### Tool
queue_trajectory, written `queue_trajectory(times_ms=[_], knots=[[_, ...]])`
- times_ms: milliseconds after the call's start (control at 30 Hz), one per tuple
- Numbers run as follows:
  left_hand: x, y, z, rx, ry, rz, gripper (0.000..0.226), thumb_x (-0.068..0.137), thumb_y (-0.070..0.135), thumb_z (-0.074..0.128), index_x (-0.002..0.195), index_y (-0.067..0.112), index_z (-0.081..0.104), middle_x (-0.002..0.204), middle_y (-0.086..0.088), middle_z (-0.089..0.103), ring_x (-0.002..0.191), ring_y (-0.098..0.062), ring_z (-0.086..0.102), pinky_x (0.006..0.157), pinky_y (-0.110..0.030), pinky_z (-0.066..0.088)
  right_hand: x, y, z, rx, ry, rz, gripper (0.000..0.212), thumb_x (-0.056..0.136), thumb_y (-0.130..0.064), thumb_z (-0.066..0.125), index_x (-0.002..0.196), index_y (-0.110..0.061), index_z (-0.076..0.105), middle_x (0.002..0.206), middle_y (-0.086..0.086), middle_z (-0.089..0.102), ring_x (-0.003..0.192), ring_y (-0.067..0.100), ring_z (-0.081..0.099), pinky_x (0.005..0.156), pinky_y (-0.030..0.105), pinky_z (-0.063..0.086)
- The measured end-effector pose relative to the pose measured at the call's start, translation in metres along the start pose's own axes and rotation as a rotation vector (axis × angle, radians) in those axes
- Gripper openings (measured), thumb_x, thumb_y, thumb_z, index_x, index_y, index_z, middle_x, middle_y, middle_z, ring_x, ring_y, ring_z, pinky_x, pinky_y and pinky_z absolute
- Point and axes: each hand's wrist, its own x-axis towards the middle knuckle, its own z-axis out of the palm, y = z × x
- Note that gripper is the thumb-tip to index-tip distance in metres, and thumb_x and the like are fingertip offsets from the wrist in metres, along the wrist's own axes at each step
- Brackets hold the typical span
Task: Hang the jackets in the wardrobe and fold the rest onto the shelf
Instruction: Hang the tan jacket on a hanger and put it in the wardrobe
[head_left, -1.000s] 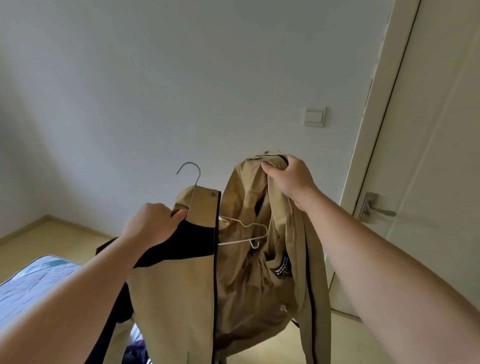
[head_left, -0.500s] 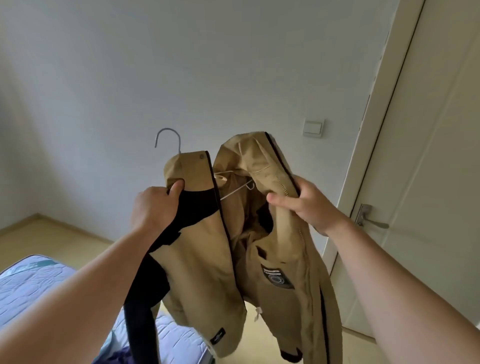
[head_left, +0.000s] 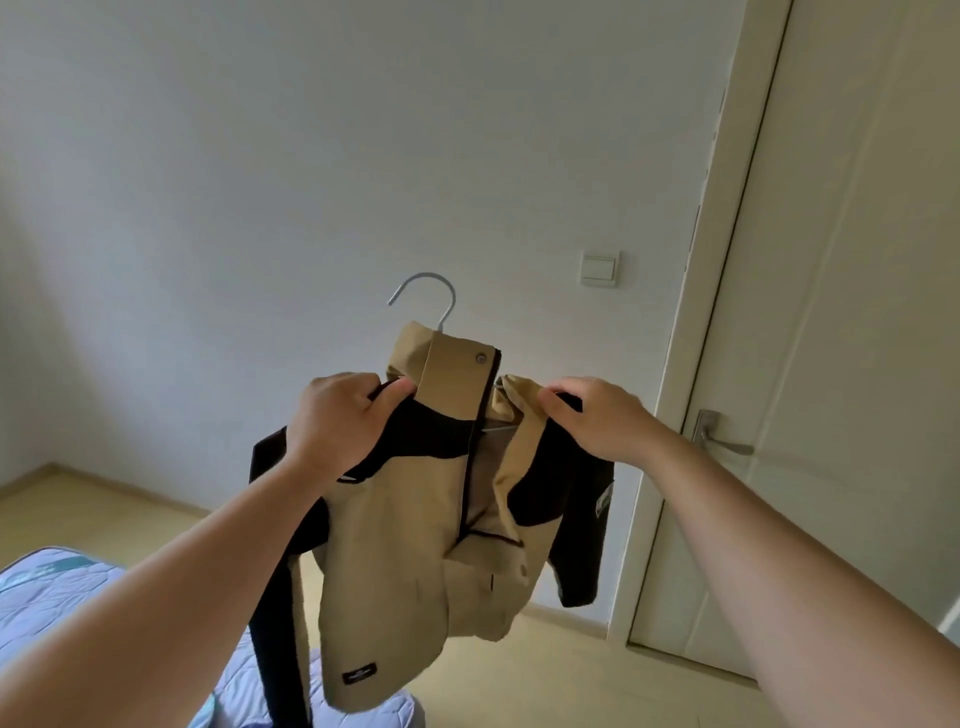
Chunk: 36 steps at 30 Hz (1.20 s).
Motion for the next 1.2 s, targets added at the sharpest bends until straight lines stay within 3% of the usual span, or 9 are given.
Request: queue_trajectory(times_ms=[233,300,367,467,733,933,1033,1100,1200], knots=[[-0.002,0.004,0.000,-0.049,0.028,0.104,0.060,0.089,0.067,0.044,0.050,0.025,0.024,0.044,0.008,0.027,0.042,-0.008,0.032,0.047,-0.024,0.025,-0.008,-0.007,0.001,0.223,-0.008,-0.027,0.060,0.102,-0.058,0.038,0.091,-0.008,0.068,0.082,0.003,0.064,0.080,0.018,0.061,0.080,0.037,0.048],[-0.004,0.004,0.003,-0.057,0.011,0.100,0.060,0.089,0.067,0.044,0.050,0.025,0.025,0.044,0.008,0.027,0.043,-0.008,0.033,0.048,-0.024,0.025,-0.009,-0.011,-0.002,0.308,-0.056,0.017,0.060,0.100,-0.060,0.044,0.094,-0.005,0.068,0.083,0.008,0.064,0.080,0.021,0.062,0.081,0.037,0.048],[-0.007,0.004,0.006,-0.059,-0.019,0.082,0.061,0.088,0.069,0.043,0.049,0.023,0.031,0.044,0.007,0.032,0.044,-0.009,0.038,0.048,-0.026,0.029,-0.011,-0.012,-0.002,0.346,-0.073,0.052,0.040,0.096,-0.056,0.057,0.095,-0.020,0.073,0.088,-0.006,0.069,0.084,0.012,0.065,0.080,0.030,0.048],[-0.011,0.006,0.009,-0.080,-0.037,0.090,0.064,0.090,0.072,0.045,0.049,0.026,0.029,0.044,0.008,0.031,0.044,-0.008,0.036,0.049,-0.025,0.028,-0.013,-0.009,0.001,0.442,-0.022,0.106,0.018,0.093,-0.042,0.068,0.095,-0.026,0.076,0.093,-0.005,0.074,0.091,0.012,0.068,0.084,0.029,0.051],[-0.017,0.010,0.015,-0.063,-0.056,0.291,0.050,0.095,0.058,0.041,0.057,0.032,0.021,0.049,0.011,0.028,0.045,-0.008,0.032,0.048,-0.023,0.029,-0.017,-0.010,-0.003,0.915,0.403,0.352,0.026,0.102,-0.028,0.053,0.092,-0.013,0.072,0.094,0.012,0.073,0.093,0.029,0.069,0.080,0.039,0.055],[-0.023,0.007,0.026,-0.123,-0.097,0.242,0.049,0.096,0.054,0.049,0.058,0.030,0.029,0.052,0.010,0.034,0.048,-0.009,0.038,0.050,-0.024,0.033,-0.028,-0.023,-0.011,0.502,0.199,0.128,0.034,0.104,-0.033,0.045,0.087,-0.010,0.063,0.080,0.004,0.062,0.073,0.016,0.056,0.068,0.034,0.040],[-0.024,0.008,0.031,-0.141,-0.080,0.174,0.049,0.096,0.032,0.063,0.059,0.029,0.030,0.053,0.011,0.035,0.049,-0.009,0.038,0.050,-0.025,0.032,-0.038,-0.026,-0.011,0.430,-0.017,0.025,0.027,0.100,-0.048,0.050,0.099,-0.022,0.060,0.094,-0.003,0.064,0.084,0.010,0.058,0.076,0.031,0.043],[-0.025,0.009,0.032,-0.139,-0.089,0.167,0.050,0.094,0.025,0.067,0.060,0.028,0.031,0.054,0.011,0.035,0.049,-0.008,0.037,0.050,-0.025,0.031,-0.043,-0.025,-0.009,0.350,-0.077,0.003,0.042,0.085,-0.066,0.060,0.112,-0.035,0.053,0.106,-0.014,0.060,0.092,0.004,0.059,0.078,0.027,0.045],[-0.028,0.013,0.032,-0.145,-0.109,0.167,0.046,0.094,0.036,0.062,0.060,0.026,0.033,0.055,0.010,0.036,0.051,-0.009,0.038,0.050,-0.025,0.032,-0.044,-0.023,-0.005,0.090,-0.076,-0.067,0.050,0.080,-0.058,0.071,0.124,-0.047,0.050,0.105,-0.020,0.059,0.093,0.002,0.059,0.079,0.027,0.047]])
